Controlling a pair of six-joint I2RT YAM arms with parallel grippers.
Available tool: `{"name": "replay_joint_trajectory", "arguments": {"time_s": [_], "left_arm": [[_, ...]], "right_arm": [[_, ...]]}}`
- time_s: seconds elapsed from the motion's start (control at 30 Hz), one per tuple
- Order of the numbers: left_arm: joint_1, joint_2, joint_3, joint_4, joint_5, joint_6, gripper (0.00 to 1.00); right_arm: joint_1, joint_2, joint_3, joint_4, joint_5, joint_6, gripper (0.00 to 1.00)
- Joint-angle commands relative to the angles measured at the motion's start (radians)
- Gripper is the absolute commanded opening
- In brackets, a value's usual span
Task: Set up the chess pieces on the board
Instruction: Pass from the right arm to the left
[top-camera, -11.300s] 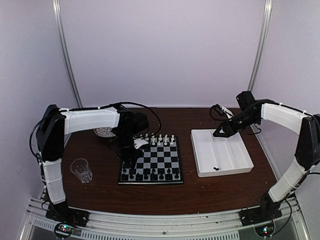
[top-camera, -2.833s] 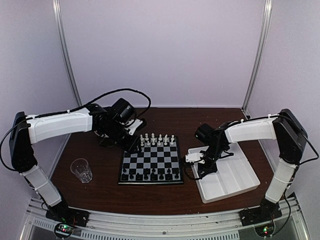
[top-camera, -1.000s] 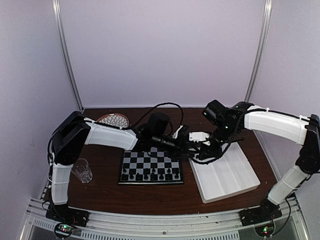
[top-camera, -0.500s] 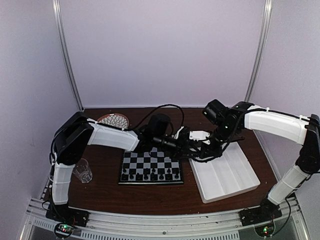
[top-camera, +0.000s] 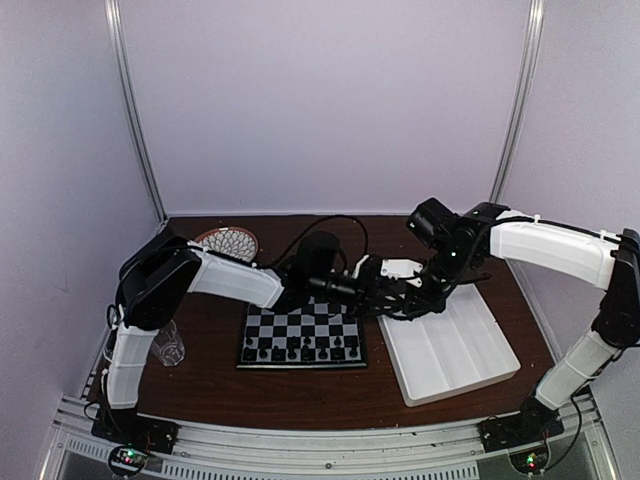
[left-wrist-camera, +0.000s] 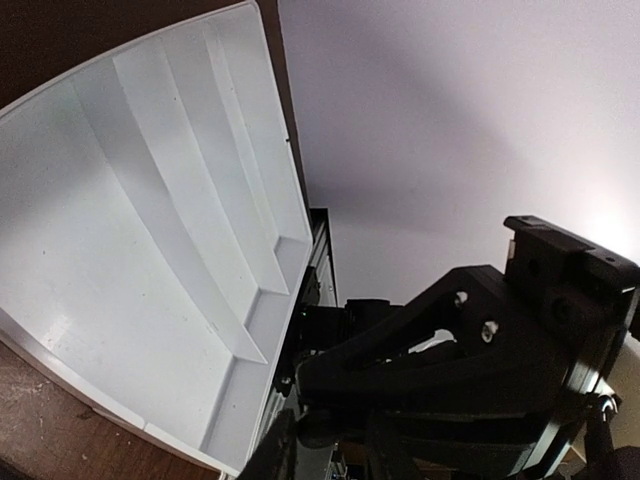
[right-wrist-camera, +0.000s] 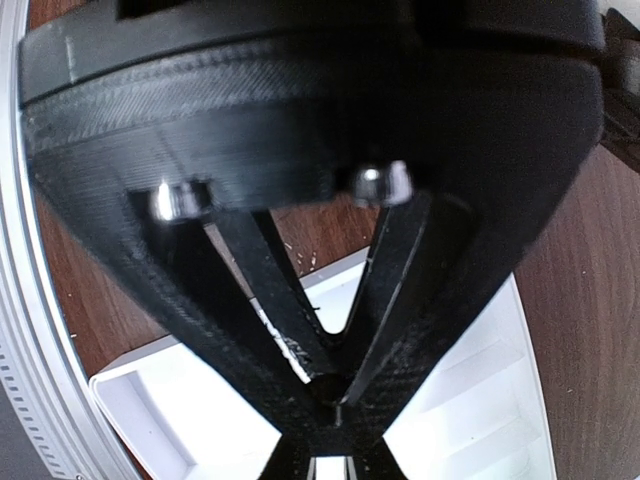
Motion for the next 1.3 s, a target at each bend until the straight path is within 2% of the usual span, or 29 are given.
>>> {"name": "replay_joint_trajectory", "arguments": {"time_s": [0.0,0.5,0.63,0.87,1.07,1.27], "left_arm": [[-0.022,0.019,0.005,0.175,0.015,-0.08,0.23],[-0.02,0.029,-0.017,0.219,-0.01,-0.118,0.11],[-0.016,0.026,-0.022,0.229,-0.014,-0.119,0.09],[0.0,0.001,-0.037,0.232,-0.016,-0.107,0.08],[0.025,-0.028,-0.052,0.227,-0.012,-0.078,0.08],[0.031,-0.048,-0.055,0.263,-0.019,-0.064,0.08]], "right_arm": [[0.01,-0.04,0.001,0.106,-0.028,0.025,0.13],[0.009,-0.122,-0.025,0.117,0.014,0.029,0.14],[0.009,-0.143,-0.039,0.125,0.025,0.032,0.18],[-0.017,-0.202,-0.044,0.087,0.01,0.026,0.32],[-0.15,-0.256,-0.013,0.03,-0.205,0.055,0.37],[-0.345,-0.183,-0.018,0.111,-0.559,0.241,0.39]]}}
